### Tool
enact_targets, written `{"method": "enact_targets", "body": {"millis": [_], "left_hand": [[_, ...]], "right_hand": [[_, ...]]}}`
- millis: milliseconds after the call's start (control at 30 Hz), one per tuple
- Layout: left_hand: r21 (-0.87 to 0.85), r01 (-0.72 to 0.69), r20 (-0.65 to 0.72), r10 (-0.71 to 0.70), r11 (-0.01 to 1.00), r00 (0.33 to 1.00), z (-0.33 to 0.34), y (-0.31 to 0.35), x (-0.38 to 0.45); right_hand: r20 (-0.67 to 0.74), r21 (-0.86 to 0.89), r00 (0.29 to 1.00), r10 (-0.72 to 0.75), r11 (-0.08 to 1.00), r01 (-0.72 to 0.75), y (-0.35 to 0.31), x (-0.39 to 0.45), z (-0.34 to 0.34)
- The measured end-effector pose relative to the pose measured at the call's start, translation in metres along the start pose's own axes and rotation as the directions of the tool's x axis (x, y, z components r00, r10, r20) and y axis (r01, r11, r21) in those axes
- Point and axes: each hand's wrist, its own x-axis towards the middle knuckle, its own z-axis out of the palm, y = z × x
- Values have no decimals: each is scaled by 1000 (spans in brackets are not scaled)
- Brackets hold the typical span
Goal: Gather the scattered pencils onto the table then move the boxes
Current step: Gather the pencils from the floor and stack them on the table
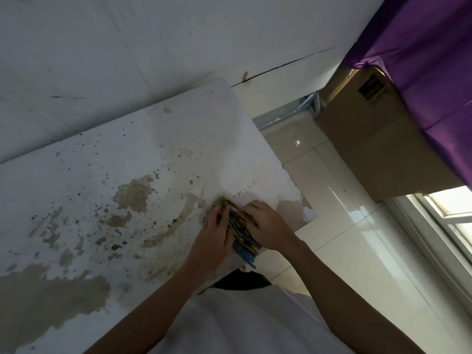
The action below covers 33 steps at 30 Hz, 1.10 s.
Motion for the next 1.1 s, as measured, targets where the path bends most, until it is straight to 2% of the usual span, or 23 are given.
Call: {"method": "enact_targets", "body": {"millis": [67,133,267,367,533,667,767,967,1100], "left_hand": [[-135,12,-33,-17,991,999,-3,-2,3],[-163,-26,-97,10,986,995,-7,-6,6],[-22,-114,-79,112,993,991,-16,-10,8],[67,-196,-12,197,978,980,-14,-15,10],[95,-190,20,189,977,982,-17,-17,14],[183,-184,21,183,966,983,-21,-15,16],[184,-215,44,210,959,977,-17,-15,15],[246,-248,218,196,937,956,-4,-19,6],[319,-276,242,203,907,949,-4,-18,4]], "right_hand": [[-36,30,999,39,999,-38,-2,-1,0],[-35,21,998,54,998,-53,-3,-2,0],[57,-67,998,-6,998,10,1,-6,5],[56,-58,998,-28,998,32,1,-4,2],[-1,-9,1000,30,1000,-30,2,-6,0],[29,-20,999,17,1000,-17,1,-8,1],[-37,23,998,47,999,-47,3,-12,1],[-182,98,960,214,975,-199,9,-32,4],[-198,154,948,248,963,-220,11,-44,11]]}}
